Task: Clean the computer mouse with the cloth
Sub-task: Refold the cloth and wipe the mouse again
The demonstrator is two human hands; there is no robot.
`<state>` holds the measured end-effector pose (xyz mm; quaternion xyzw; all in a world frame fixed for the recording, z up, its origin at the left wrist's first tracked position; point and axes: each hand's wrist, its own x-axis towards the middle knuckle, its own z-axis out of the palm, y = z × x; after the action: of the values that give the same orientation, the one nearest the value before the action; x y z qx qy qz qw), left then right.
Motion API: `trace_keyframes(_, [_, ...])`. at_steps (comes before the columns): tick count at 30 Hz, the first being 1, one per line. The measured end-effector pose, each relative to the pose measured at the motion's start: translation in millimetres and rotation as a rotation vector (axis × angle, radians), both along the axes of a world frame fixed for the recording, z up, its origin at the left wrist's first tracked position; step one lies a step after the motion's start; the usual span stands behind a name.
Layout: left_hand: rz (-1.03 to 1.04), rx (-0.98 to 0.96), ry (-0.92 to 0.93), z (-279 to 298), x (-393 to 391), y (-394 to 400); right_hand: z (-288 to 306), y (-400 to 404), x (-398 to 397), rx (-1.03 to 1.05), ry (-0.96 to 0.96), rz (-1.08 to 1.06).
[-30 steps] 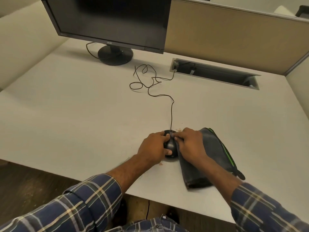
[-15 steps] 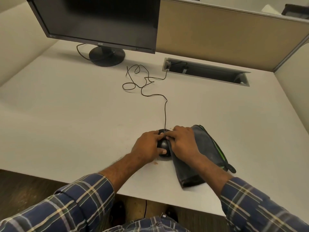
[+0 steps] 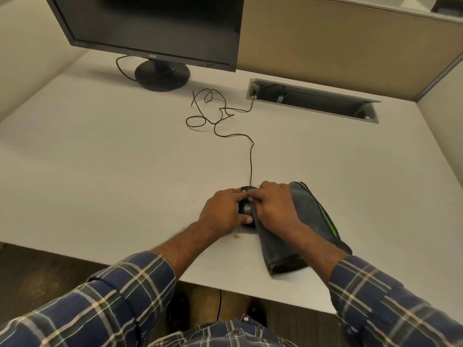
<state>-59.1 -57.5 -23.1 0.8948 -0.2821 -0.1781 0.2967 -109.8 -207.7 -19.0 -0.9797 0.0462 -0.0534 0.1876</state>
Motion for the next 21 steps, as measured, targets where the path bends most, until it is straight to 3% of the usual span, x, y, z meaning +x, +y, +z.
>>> trace_keyframes(8, [0.01, 0.035, -0.004, -0.8, -0.8, 1.2, -2.7, 2.5, -37.7, 0.188, -0.069, 0.011])
trace_keyframes(12, [-0.007, 0.071, -0.023, 0.2, 0.1, -0.2, -3.0, -2.9, -41.2, 0.156, -0.061, 0.043])
trace_keyframes(21, [-0.03, 0.153, -0.025, 6.1, 0.2, -3.1, -7.9, -23.2, -5.0, 0.196, -0.012, -0.135])
